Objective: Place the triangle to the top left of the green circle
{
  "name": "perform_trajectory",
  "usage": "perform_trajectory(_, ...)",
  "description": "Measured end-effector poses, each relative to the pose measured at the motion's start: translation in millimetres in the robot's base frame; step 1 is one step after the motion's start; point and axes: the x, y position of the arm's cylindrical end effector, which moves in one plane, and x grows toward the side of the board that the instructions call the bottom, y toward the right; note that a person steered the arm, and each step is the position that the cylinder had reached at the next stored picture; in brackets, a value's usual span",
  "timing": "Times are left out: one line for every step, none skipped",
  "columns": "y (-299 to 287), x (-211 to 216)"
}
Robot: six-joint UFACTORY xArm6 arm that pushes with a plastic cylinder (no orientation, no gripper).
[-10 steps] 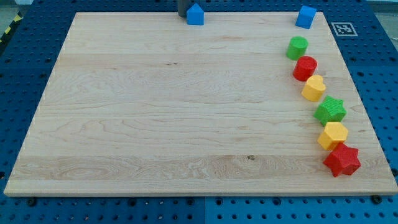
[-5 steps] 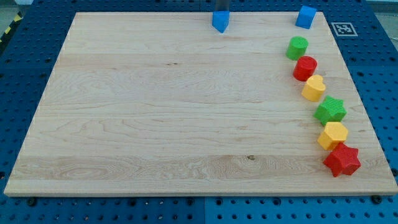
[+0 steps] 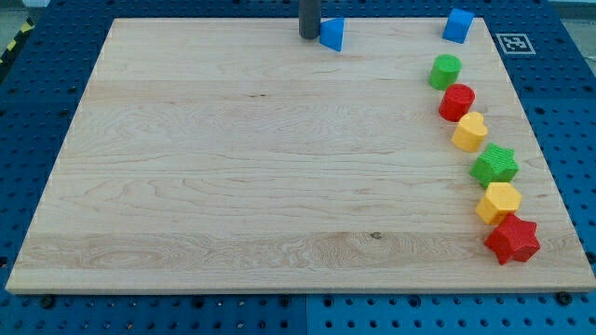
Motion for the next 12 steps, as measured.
perform_trajectory(11.2, 17.3)
perform_trajectory(19.9, 12.7)
perform_trajectory(39.5, 1.7)
perform_trajectory(41.4, -1.4)
perform_trajectory(16.6, -12.2)
perform_trajectory(17.0, -32.9)
perform_trajectory(27.7, -48.5)
perform_trajectory(43.3, -30.1)
perform_trajectory(62.4, -9.9)
perform_trajectory(90.2, -9.9)
perform_trajectory(118.0, -3.6)
perform_trajectory(130.9, 5.0)
